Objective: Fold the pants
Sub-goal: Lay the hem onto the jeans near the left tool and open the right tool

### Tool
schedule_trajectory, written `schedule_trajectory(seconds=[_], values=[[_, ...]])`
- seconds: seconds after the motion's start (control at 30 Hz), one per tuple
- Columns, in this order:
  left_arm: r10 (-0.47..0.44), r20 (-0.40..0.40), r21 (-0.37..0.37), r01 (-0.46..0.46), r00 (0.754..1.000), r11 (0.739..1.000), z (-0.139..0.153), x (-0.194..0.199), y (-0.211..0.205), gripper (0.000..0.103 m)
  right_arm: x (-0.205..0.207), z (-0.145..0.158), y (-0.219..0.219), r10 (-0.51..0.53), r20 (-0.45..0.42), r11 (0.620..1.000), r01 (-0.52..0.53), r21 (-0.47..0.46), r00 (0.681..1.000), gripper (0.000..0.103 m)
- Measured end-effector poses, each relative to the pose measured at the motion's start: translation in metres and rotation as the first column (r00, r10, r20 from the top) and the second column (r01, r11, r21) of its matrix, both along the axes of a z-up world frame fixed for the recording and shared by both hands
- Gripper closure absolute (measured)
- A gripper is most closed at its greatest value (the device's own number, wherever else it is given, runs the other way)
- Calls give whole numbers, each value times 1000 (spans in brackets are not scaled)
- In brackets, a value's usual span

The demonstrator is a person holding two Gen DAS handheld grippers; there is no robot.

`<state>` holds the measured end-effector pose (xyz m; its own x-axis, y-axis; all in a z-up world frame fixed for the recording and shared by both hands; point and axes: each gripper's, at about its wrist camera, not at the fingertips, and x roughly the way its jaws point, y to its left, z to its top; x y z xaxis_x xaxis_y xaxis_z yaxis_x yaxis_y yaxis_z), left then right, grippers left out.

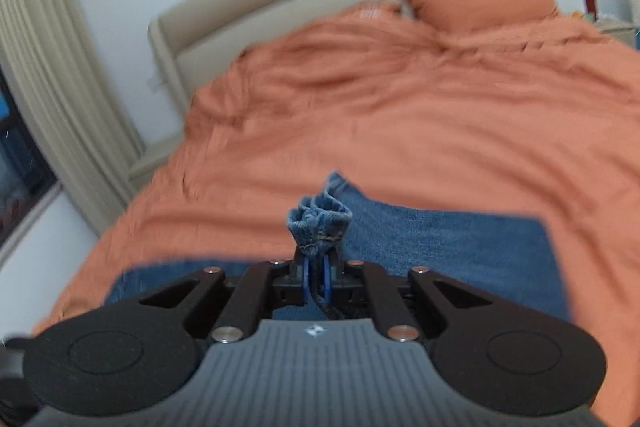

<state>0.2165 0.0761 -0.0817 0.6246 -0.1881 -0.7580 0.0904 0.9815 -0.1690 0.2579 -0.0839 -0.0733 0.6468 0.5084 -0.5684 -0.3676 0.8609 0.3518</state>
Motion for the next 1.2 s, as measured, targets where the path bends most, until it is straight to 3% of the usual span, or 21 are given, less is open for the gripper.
schedule_trajectory(seconds=[0.13, 0.2, 0.3, 0.4, 0.53, 0.6, 0.93, 0.97, 1.03, 1.1, 1.13, 1.2], values=[[9, -26, -58, -11, 1000, 998, -11, -5, 20, 64, -19, -62, 40, 63, -99, 989, -75, -127, 993, 101], [16, -35, -104, -20, 999, 994, -15, -5, 27, 51, -21, -80, 47, 69, -127, 981, -90, -171, 990, 100], [13, -52, -188, -23, 999, 982, -24, 1, 32, 39, -25, -95, 44, 75, -175, 978, -107, -180, 982, 97], [9, -79, -262, -30, 997, 965, -34, 13, 34, 36, -22, -93, 39, 106, -185, 974, -140, -181, 977, 92], [28, -109, -329, -62, 994, 942, -47, 35, 35, 35, -13, -78, 24, 143, -225, 980, -170, -103, 964, 62], [52, -123, -364, -94, 991, 927, -53, 49, 35, 35, -13, -70, 14, 145, -207, 981, -168, -97, 968, 52], [125, -209, -483, -213, 970, 849, -97, 117, 27, 37, 26, -61, -77, -12, -124, 987, -9, -162, 992, 49], [123, -220, -494, -219, 968, 841, -101, 122, 27, 38, 29, -61, -85, -27, -119, 985, 6, -171, 993, 49], [115, -235, -520, -225, 965, 824, -108, 128, 26, 54, 33, -63, -103, -57, -111, 982, 35, -185, 992, 49], [120, -235, -520, -229, 964, 823, -107, 134, 23, 79, 37, -67, -118, -84, -118, 979, 60, -194, 989, 49], [128, -221, -504, -226, 967, 834, -104, 134, 20, 80, 39, -69, -123, -98, -118, 978, 73, -197, 988, 49], [130, -152, -437, -185, 980, 880, -91, 130, 10, 87, 43, -72, -134, -125, -114, 972, 98, -214, 986, 50]])
